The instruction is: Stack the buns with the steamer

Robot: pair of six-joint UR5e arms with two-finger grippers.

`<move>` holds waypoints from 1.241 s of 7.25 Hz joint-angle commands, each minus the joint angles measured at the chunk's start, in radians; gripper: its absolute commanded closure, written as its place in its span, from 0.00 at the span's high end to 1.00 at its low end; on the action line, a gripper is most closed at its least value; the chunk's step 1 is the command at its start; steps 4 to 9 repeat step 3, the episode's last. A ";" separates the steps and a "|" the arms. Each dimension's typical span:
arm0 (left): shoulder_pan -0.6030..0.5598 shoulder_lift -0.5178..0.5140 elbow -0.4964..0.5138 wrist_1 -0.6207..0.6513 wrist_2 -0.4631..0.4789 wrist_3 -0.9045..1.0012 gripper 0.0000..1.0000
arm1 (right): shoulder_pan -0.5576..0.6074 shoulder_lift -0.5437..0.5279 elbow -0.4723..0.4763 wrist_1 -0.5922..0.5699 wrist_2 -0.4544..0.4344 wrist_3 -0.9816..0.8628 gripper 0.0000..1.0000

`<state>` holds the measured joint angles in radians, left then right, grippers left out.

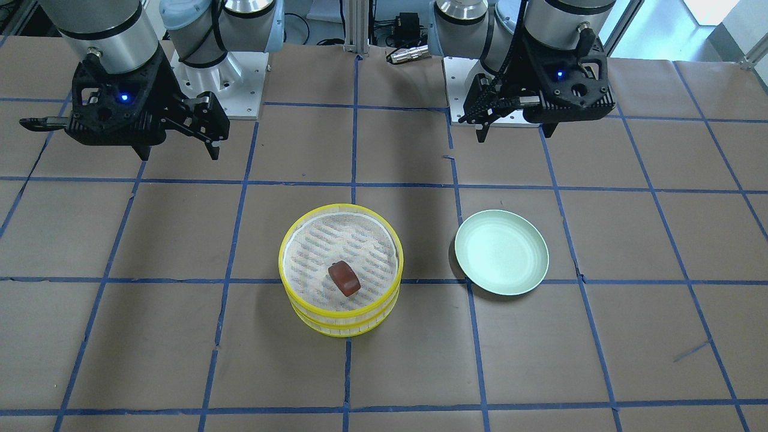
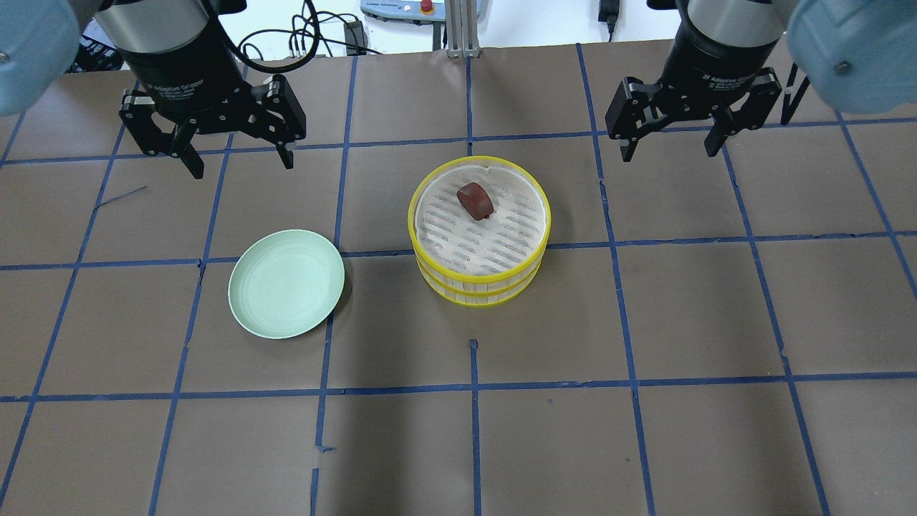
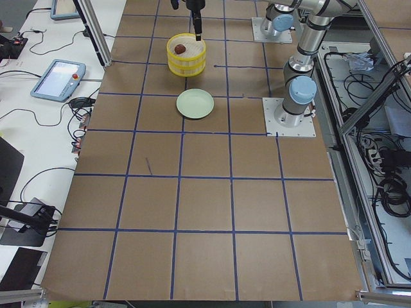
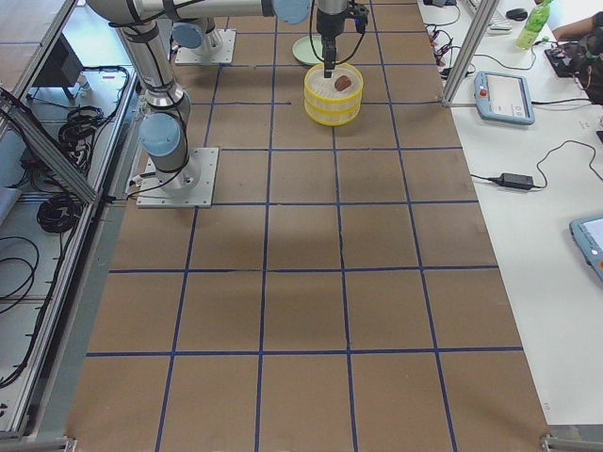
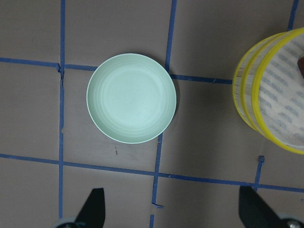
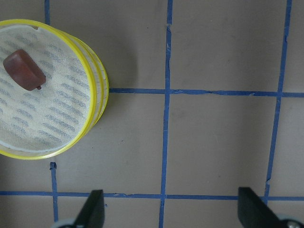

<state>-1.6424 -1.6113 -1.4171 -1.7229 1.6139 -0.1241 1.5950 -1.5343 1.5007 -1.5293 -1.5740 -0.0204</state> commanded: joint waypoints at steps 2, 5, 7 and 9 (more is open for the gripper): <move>-0.002 0.001 -0.048 0.187 -0.061 0.081 1.00 | -0.004 0.000 -0.014 0.047 0.000 -0.012 1.00; -0.001 0.010 -0.057 0.189 -0.057 0.084 1.00 | -0.006 0.000 -0.013 0.049 -0.001 -0.012 1.00; -0.001 0.010 -0.057 0.189 -0.057 0.084 1.00 | -0.006 0.000 -0.013 0.049 -0.001 -0.012 1.00; -0.001 0.010 -0.057 0.189 -0.057 0.084 1.00 | -0.006 0.000 -0.013 0.049 -0.001 -0.012 1.00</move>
